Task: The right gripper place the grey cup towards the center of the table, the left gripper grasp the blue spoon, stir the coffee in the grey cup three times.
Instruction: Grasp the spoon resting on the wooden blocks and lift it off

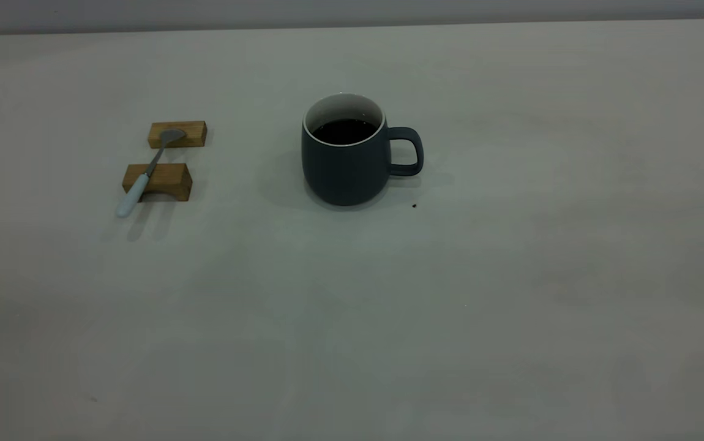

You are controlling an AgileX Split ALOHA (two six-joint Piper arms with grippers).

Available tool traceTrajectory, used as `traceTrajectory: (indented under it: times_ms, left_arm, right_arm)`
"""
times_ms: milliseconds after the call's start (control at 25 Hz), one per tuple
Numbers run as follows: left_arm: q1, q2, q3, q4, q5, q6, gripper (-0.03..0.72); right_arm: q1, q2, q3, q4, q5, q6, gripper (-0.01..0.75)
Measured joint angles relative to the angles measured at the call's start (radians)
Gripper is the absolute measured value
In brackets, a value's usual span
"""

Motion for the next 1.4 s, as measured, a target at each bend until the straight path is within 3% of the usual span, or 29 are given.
traceTrajectory:
  times_ms: [240,640,1000,1240,1400]
  left_arm:
    - [0.0,0.057,-0.002,-0.001,-0.033,0.0,0.27]
    - [0.0,0.578,-0.065,-0.001,-0.143,-0.008,0.52]
    - [0.0,1.106,-0.235,-0.029,-0.297,-0.075,0.531]
    - [-0.002,1.377,-0.25,-0.115,-0.483,-0.067,0.532]
    - [-0.045,1.548,-0.264,-0.139,-0.56,-0.047,0.537]
  right_arm:
    - [0.0,0.0,0.0,0.0,0.0,0.0,0.529]
    - [0.0,0.0,0.0,0.0,0.0,0.0,0.529]
    - [0.0,0.0,0.0,0.0,0.0,0.0,0.529]
    - [0.0,0.0,0.0,0.0,0.0,0.0,0.529]
    - [0.0,0.0,0.0,0.0,0.0,0.0,0.529]
